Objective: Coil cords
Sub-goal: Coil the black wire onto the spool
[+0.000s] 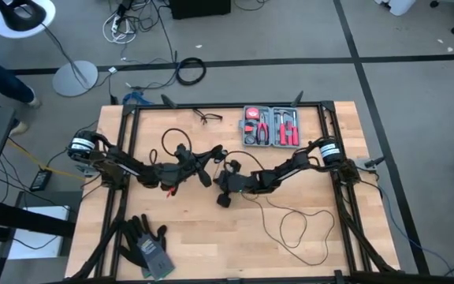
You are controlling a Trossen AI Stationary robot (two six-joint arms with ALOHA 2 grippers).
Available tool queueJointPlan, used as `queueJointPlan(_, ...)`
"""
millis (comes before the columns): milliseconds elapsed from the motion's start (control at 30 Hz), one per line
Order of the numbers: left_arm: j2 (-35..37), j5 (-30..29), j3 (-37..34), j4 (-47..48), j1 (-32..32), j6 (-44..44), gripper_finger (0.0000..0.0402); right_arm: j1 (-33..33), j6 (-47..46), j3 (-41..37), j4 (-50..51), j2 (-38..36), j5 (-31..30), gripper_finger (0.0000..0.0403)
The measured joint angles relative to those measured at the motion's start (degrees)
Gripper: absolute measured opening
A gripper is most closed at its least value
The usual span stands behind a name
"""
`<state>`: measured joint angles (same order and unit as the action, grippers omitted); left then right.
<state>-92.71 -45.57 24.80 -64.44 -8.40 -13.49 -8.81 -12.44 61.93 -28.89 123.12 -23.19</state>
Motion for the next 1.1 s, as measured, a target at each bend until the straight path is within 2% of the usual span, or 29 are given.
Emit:
queueJointPlan(200,0.0,0.0,0.1,6.0,0.0,-0.2,0.0001,-1.5,8.0,1.6,0.7,-3.7,1.2,0.0)
queueJointPlan(467,0.0,7.8,0.2,12.4,0.1,-0.3,0.0001,-1.1,14.2,1.9,10.8,-10.8,2.9,0.0)
queueJointPlan(633,0.0,12.4,0.2,13.3,0.2,-0.5,0.0001,0.4,16.0,1.8,12.9,-13.5,10.9,0.0)
queueJointPlan(800,0.0,16.6,0.2,13.2,1.3,-4.0,0.0001,1.7,16.6,1.8,9.2,-14.1,20.8,0.0)
queueJointPlan(1100,0.0,26.2,0.2,12.2,3.6,-9.6,0.0,3.1,17.2,1.8,5.3,-13.9,26.0,0.0)
